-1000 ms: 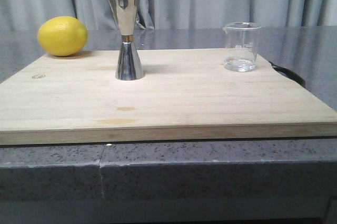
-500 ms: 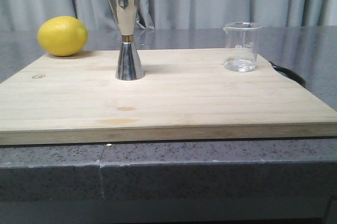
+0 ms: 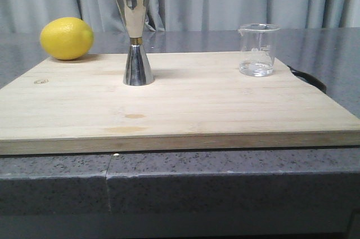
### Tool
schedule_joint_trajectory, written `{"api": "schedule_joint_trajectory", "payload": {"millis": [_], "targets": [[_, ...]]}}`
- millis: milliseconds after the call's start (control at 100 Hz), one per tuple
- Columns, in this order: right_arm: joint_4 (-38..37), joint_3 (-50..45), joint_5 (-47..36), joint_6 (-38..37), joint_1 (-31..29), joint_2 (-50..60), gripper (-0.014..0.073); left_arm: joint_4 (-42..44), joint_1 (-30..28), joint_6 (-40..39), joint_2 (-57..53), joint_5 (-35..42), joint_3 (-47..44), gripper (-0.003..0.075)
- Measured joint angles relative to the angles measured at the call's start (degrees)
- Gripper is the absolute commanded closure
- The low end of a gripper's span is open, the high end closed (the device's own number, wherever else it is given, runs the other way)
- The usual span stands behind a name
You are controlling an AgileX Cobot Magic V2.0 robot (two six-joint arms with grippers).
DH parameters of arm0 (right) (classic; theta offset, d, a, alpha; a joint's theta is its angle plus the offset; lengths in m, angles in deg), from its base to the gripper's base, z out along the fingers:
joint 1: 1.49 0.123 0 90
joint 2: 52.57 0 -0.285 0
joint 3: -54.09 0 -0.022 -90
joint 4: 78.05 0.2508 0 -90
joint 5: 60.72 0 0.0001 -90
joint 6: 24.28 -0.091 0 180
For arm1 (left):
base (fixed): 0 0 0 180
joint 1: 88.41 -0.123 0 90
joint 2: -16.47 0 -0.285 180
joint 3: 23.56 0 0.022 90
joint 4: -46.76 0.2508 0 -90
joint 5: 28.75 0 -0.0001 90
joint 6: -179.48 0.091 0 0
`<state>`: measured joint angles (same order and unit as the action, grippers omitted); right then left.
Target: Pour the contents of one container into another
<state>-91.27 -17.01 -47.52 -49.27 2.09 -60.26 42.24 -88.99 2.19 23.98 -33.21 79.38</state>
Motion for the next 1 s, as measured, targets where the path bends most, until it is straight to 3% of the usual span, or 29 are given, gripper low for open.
{"api": "schedule_joint_trajectory", "payload": {"millis": [110, 220, 750, 1000], "targets": [[0.4, -6.2, -7.0, 0.0, -1.5, 0.4, 0.0637, 0.0, 0.0, 0.0, 0.0, 0.1, 0.0, 0.0739], [0.5, -6.7, -10.9, 0.0, -1.8, 0.4, 0.0637, 0.0, 0.0, 0.0, 0.0, 0.1, 0.0, 0.0739], [0.7, -6.7, -12.1, 0.2, -1.9, 0.4, 0.0637, 0.0, 0.0, 0.2, 0.0, 0.1, 0.0, 0.0739], [5.9, -6.7, -12.4, 11.4, -1.9, 0.4, 0.0637, 0.0, 0.0, 0.2, 0.0, 0.1, 0.0, 0.0739]]}}
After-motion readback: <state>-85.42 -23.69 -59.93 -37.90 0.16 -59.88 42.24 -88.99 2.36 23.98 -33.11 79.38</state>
